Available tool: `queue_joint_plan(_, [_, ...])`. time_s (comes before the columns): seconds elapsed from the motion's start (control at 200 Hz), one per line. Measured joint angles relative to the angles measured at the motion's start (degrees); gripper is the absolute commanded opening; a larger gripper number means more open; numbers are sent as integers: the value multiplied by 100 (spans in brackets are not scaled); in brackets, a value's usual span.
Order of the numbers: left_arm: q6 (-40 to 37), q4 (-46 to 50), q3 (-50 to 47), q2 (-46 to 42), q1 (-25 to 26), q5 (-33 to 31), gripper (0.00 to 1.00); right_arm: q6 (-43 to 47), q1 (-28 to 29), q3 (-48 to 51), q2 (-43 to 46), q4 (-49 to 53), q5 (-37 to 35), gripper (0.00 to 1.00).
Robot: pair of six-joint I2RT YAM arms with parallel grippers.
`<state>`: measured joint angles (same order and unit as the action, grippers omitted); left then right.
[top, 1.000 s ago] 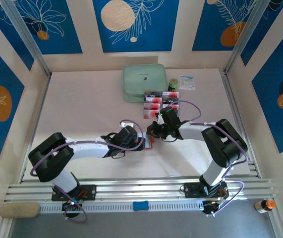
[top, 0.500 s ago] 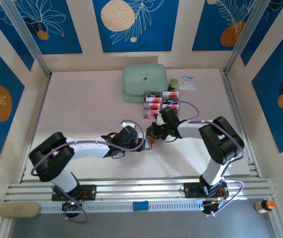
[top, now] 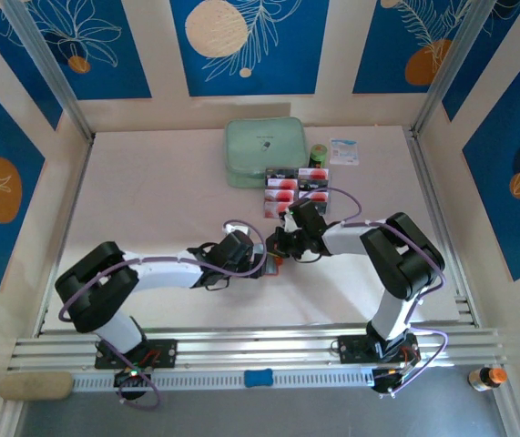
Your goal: Put the credit cards into the card holder
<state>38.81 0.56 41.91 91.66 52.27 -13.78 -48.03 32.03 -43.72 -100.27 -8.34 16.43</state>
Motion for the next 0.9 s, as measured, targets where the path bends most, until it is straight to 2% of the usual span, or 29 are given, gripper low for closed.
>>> queue_joint_plan(0.285, [-85,155,90,83,-28,-127,85,-66,-2,0,2,-13,39,0])
queue_joint_plan(0.58, [-101,33,2,63,-46,-127,83,-162,-101,46,417,61,31,28])
queue_joint_plan(0.9, [-98,-179,-166,-33,-52,-127,79,-173,-103,50,402,20,33,32])
